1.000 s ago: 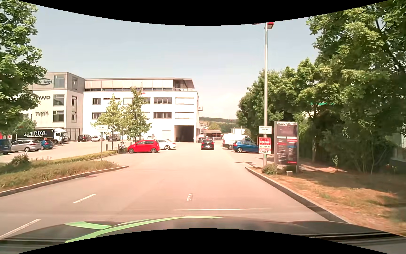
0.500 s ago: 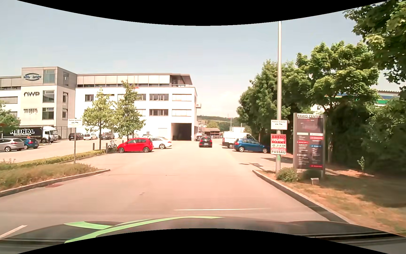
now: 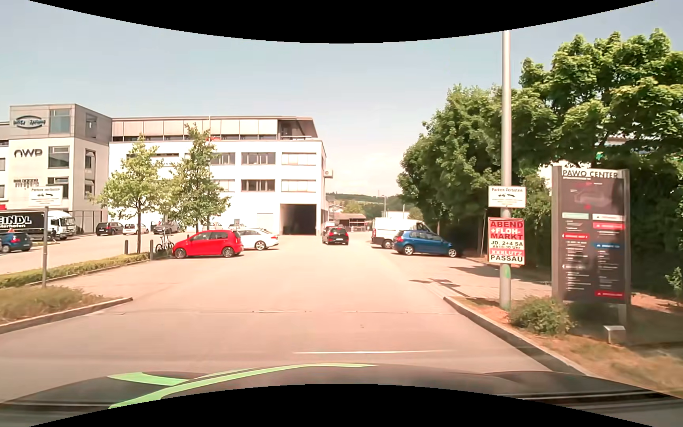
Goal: Follow the waypoints while adhering to traffic rules and regulations
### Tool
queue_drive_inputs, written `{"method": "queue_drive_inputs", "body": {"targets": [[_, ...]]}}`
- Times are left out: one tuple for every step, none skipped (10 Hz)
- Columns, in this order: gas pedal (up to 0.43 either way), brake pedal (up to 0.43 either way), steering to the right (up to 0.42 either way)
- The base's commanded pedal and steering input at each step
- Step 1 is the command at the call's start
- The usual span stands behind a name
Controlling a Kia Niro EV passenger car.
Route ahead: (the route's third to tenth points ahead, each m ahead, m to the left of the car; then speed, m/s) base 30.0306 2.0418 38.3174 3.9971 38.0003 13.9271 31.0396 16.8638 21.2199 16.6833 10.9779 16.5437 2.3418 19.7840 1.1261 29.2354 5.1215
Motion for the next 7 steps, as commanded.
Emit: {"method": "queue_drive_inputs", "body": {"targets": [[0.008,0.000,0.018],[0.008,0.000,0.018],[0.000,0.000,0.014],[0.000,0.000,0.012],[0.000,0.000,0.009],[0.000,0.000,0.008],[0.000,0.000,0.008]]}}
